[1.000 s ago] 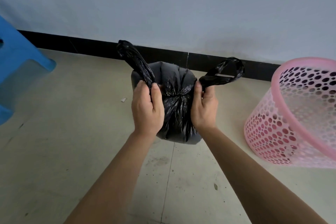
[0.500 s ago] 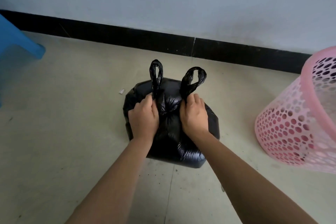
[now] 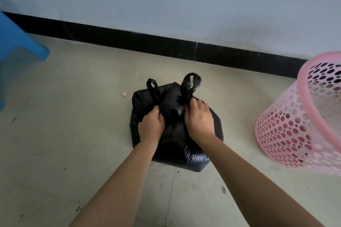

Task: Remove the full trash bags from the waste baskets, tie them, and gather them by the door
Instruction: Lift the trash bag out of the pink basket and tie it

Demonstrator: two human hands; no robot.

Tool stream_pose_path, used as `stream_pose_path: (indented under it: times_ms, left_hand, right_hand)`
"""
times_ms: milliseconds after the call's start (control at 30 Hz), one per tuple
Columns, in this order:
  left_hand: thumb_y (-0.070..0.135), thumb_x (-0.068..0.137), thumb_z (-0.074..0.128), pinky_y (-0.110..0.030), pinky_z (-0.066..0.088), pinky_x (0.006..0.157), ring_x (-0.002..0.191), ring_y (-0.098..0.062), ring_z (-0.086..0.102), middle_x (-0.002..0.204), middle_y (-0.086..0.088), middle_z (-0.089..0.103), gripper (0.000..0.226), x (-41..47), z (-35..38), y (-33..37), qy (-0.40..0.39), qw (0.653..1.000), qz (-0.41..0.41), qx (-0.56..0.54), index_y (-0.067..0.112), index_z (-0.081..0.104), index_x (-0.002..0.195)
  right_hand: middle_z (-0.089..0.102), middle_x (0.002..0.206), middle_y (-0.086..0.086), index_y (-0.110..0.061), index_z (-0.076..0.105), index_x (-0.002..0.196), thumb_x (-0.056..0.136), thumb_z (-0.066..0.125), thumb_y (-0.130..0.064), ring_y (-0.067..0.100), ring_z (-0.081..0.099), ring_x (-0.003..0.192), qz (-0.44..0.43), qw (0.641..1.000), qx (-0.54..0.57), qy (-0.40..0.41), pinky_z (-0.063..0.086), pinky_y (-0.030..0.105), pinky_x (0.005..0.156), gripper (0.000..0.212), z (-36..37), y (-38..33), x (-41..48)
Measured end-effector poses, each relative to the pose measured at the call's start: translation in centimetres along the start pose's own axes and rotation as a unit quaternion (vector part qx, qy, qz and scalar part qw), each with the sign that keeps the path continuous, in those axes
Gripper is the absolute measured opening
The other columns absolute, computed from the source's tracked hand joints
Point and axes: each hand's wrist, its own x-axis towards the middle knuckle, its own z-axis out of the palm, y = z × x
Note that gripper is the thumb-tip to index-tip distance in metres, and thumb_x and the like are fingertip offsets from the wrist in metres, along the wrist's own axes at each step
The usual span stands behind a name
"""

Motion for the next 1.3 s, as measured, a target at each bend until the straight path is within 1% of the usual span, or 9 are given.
stream_pose_path:
  times_ms: [300, 500, 600, 733, 900, 967, 1067, 1100, 1300]
  left_hand:
    - [0.014, 0.105, 0.045, -0.015, 0.037, 0.070, 0.077, -0.017, 0.053, 0.085, -0.003, 0.060, 0.027, -1.6, -3.1, 4.0, 0.176, 0.951, -0.027, -0.254, 0.003, 0.064, 0.091]
    - [0.026, 0.106, 0.045, -0.036, 0.048, 0.080, 0.081, -0.022, 0.060, 0.083, 0.002, 0.063, 0.028, -1.1, -4.0, 3.1, 0.147, 0.904, -0.165, -0.366, 0.009, 0.067, 0.101]
    - [0.028, 0.107, 0.043, -0.027, 0.048, 0.077, 0.077, -0.004, 0.058, 0.083, 0.009, 0.063, 0.028, -1.2, -4.8, 3.3, 0.135, 0.930, -0.107, -0.325, 0.012, 0.066, 0.106]
    - [0.029, 0.106, 0.044, -0.026, 0.042, 0.065, 0.068, -0.013, 0.052, 0.083, 0.000, 0.054, 0.032, -1.4, -5.2, 3.8, 0.183, 0.954, 0.000, -0.239, 0.006, 0.060, 0.089]
    - [0.026, 0.103, 0.044, -0.016, 0.044, 0.070, 0.077, -0.018, 0.055, 0.095, -0.004, 0.052, 0.034, -1.3, -7.0, 5.8, 0.226, 0.937, 0.110, -0.243, 0.000, 0.062, 0.093]
    - [0.020, 0.104, 0.043, -0.021, 0.050, 0.079, 0.083, -0.018, 0.063, 0.091, -0.008, 0.065, 0.029, -1.1, -8.4, 7.3, 0.151, 0.897, 0.031, -0.414, 0.003, 0.063, 0.092]
    - [0.011, 0.105, 0.038, -0.032, 0.057, 0.078, 0.079, -0.022, 0.070, 0.080, -0.010, 0.070, 0.026, -0.6, -9.9, 8.5, 0.002, 0.725, -0.134, -0.676, 0.007, 0.055, 0.086]
    - [0.010, 0.104, 0.037, -0.032, 0.054, 0.072, 0.069, -0.021, 0.067, 0.072, -0.007, 0.065, 0.026, -0.4, -10.0, 8.3, -0.017, 0.706, -0.163, -0.689, 0.010, 0.051, 0.082]
    - [0.014, 0.091, 0.033, -0.028, 0.030, 0.059, 0.054, -0.015, 0.033, 0.066, 0.002, 0.030, 0.012, 0.0, -9.6, 5.5, -0.106, 0.710, -0.234, -0.655, 0.015, 0.039, 0.080]
  right_hand:
    - [0.057, 0.116, 0.020, -0.002, 0.048, 0.127, 0.096, 0.032, 0.001, 0.036, 0.049, 0.109, 0.038, 0.986, -0.070, -0.147, 0.039, 0.041, 0.087, 0.034, -0.1, 0.0, -0.5]
    - [0.063, 0.110, 0.024, 0.000, 0.057, 0.108, 0.105, 0.036, -0.027, 0.042, 0.058, 0.104, 0.167, 0.969, 0.108, -0.148, 0.042, 0.041, 0.080, 0.034, -1.5, -0.1, 1.0]
    - [0.062, 0.110, 0.017, -0.003, 0.062, 0.103, 0.103, 0.042, -0.039, 0.037, 0.058, 0.100, 0.217, 0.948, 0.223, -0.061, 0.047, 0.043, 0.089, 0.042, -3.7, -0.4, 2.5]
    - [0.062, 0.101, 0.004, -0.010, 0.064, 0.103, 0.104, 0.042, -0.033, 0.025, 0.058, 0.100, 0.025, 0.957, 0.259, 0.126, 0.047, 0.039, 0.090, 0.031, -6.1, -2.6, 1.6]
    - [0.070, 0.090, 0.001, -0.015, 0.056, 0.111, 0.106, 0.041, -0.034, 0.023, 0.066, 0.080, 0.016, 0.953, 0.293, -0.067, 0.054, 0.043, 0.074, 0.024, -6.2, -4.3, 1.3]
    - [0.070, 0.095, 0.011, -0.012, 0.053, 0.114, 0.107, 0.038, -0.033, 0.031, 0.065, 0.085, 0.001, 0.969, 0.223, -0.107, 0.053, 0.045, 0.077, 0.026, -5.9, -3.8, 1.4]
    - [0.067, 0.099, 0.016, -0.006, 0.051, 0.110, 0.107, 0.037, -0.032, 0.035, 0.062, 0.090, 0.037, 0.964, 0.228, -0.130, 0.049, 0.042, 0.079, 0.030, -6.1, -3.3, 1.5]
    - [0.066, 0.098, 0.016, -0.006, 0.051, 0.108, 0.107, 0.037, -0.032, 0.035, 0.061, 0.089, 0.040, 0.965, 0.220, -0.136, 0.048, 0.042, 0.078, 0.030, -6.2, -3.2, 1.5]
    - [0.065, 0.085, 0.012, -0.013, 0.051, 0.102, 0.106, 0.039, -0.036, 0.030, 0.062, 0.077, -0.035, 0.972, 0.122, -0.199, 0.052, 0.043, 0.071, 0.026, -7.1, -1.6, 1.4]
